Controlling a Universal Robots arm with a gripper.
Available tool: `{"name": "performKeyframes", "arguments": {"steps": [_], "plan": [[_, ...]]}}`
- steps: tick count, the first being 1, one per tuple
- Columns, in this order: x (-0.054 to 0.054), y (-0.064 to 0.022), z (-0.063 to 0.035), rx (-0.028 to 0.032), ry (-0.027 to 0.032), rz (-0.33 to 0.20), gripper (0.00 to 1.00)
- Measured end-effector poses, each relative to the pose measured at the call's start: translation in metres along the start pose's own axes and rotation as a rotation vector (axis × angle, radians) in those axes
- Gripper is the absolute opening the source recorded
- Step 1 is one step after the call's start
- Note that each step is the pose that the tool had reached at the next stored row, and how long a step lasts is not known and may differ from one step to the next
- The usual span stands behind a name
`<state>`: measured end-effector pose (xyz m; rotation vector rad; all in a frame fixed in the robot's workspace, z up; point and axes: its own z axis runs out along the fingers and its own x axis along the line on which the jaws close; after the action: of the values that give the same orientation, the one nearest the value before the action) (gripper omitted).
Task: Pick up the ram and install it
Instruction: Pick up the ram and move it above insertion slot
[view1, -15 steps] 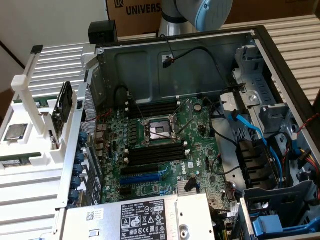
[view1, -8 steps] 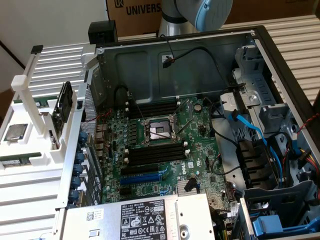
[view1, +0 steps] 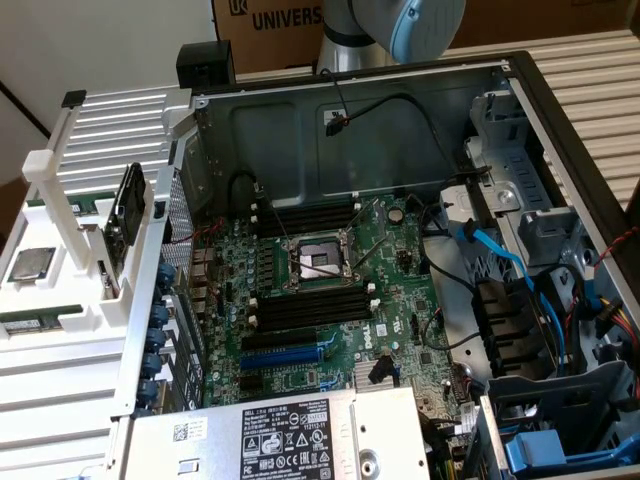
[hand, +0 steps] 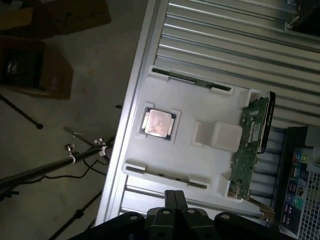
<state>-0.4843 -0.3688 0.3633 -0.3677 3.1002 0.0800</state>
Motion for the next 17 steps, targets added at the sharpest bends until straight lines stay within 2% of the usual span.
{"name": "performKeyframes", "arguments": {"steps": [7, 8, 17], "plan": [[0.0000, 0.0000, 0.0001, -0.0031, 0.0062, -0.127, 0.11], [0.0000, 0.0000, 0.0001, -0.0044, 0.0089, -0.181, 0.11], [0.0000, 0.0000, 0.0005, -0.0084, 0.0168, -0.345, 0.11]]}}
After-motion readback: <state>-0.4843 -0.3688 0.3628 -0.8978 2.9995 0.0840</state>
